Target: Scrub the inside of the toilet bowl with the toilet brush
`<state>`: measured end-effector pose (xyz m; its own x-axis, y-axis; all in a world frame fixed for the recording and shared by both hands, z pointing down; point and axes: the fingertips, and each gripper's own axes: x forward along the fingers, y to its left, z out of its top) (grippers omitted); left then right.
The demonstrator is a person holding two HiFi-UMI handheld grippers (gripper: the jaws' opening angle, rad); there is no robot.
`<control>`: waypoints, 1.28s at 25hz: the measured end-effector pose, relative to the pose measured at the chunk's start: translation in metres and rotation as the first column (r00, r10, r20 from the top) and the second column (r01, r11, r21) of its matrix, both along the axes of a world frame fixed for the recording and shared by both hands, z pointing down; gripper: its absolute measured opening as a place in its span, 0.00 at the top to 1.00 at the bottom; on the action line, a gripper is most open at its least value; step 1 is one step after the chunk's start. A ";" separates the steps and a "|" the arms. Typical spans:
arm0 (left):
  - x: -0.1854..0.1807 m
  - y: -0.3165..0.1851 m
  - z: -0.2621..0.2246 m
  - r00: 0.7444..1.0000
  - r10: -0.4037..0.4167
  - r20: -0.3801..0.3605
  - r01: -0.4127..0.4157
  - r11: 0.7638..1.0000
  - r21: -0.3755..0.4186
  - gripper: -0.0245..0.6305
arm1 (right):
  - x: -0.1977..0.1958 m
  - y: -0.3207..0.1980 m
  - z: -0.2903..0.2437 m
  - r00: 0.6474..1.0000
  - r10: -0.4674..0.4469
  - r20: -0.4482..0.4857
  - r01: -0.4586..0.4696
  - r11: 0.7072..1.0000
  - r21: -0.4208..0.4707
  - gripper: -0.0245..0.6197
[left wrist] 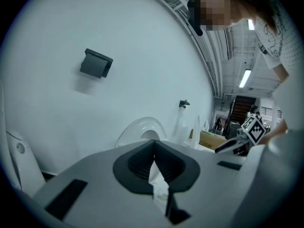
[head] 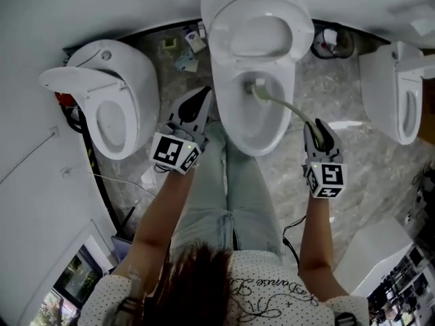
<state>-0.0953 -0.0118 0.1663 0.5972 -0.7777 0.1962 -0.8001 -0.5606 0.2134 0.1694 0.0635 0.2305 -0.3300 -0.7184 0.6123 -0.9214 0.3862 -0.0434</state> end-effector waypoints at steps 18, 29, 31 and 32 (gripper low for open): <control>0.003 0.017 -0.105 1.000 -0.022 0.002 0.022 0.996 0.086 0.96 | 0.000 0.001 -0.149 0.995 -0.033 0.093 0.010 0.972 0.234 0.77; 0.018 0.029 -0.164 1.000 0.009 -0.010 -0.007 0.983 0.185 0.96 | 0.004 -0.002 -0.233 0.996 -0.042 0.075 0.010 0.923 0.385 0.77; 0.020 0.033 -0.173 1.000 0.004 -0.006 -0.003 0.979 0.202 0.96 | 0.006 -0.002 -0.247 0.996 -0.034 0.086 -0.005 0.908 0.418 0.77; 0.020 0.034 -0.178 1.000 -0.001 -0.004 0.002 0.978 0.207 0.96 | 0.008 -0.002 -0.254 0.995 -0.030 0.096 -0.015 0.901 0.433 0.77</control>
